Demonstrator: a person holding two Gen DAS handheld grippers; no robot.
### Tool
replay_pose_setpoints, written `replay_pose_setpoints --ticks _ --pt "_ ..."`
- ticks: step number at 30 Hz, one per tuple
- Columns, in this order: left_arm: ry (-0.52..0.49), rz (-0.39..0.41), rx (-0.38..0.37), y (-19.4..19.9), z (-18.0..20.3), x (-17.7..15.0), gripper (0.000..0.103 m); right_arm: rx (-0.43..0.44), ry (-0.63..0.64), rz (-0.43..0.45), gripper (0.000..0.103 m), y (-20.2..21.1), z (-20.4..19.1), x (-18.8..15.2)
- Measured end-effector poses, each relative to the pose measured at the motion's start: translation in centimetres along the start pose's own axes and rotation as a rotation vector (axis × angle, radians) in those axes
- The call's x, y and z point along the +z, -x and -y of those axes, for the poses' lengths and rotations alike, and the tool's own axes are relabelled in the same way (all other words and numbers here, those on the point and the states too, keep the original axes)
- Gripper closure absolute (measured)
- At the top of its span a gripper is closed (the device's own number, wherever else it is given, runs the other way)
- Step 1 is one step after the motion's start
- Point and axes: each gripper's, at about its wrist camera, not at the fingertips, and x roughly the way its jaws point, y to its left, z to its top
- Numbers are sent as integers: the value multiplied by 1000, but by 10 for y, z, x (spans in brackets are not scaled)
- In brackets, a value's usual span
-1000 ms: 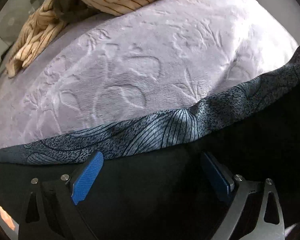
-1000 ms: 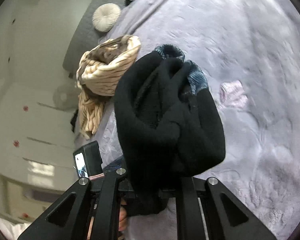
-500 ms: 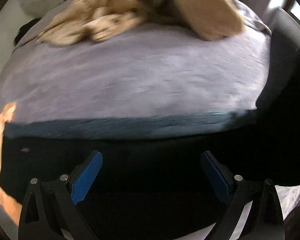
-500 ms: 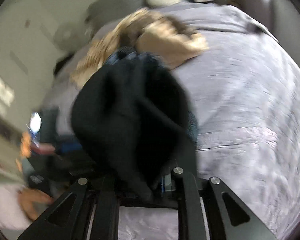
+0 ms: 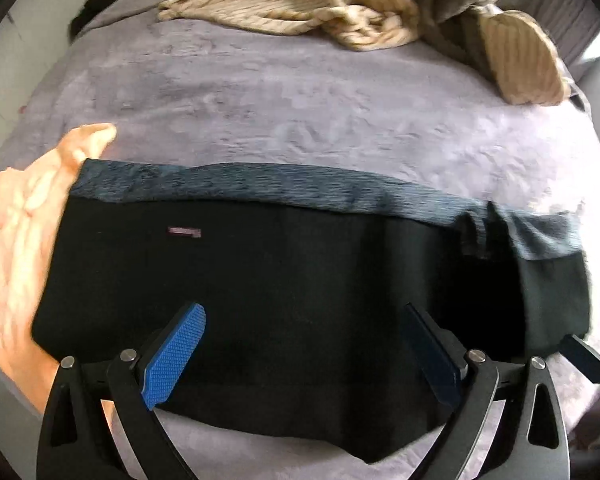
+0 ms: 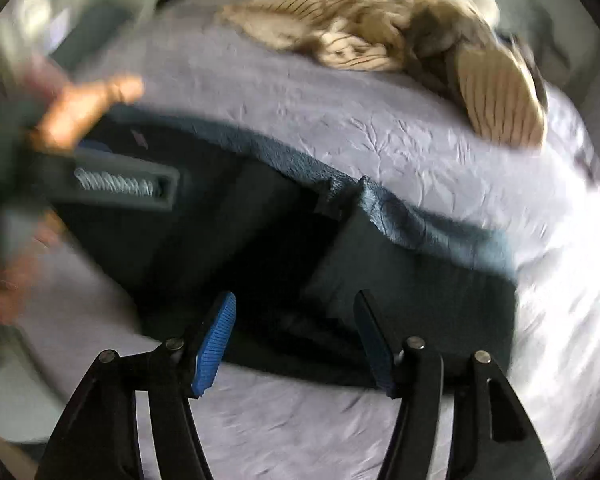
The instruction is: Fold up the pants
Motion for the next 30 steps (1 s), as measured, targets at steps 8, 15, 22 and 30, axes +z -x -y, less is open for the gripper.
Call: replay_pose_setpoints --ticks 8,15,22,30 --pt "-136 -93 -310 -3 81 -4 22 496 -896 -24 42 -16 163 -76" --pt "-177 -199 -376 -34 126 -3 28 609 -1046 -16 51 -43 179 -98" --pt "-168 -189 -339 -34 134 -11 39 652 -1128 -62 98 -69 185 -98" --pt "-162 -184 -190 -45 117 -34 38 577 -985 -139 99 -76 155 -103"
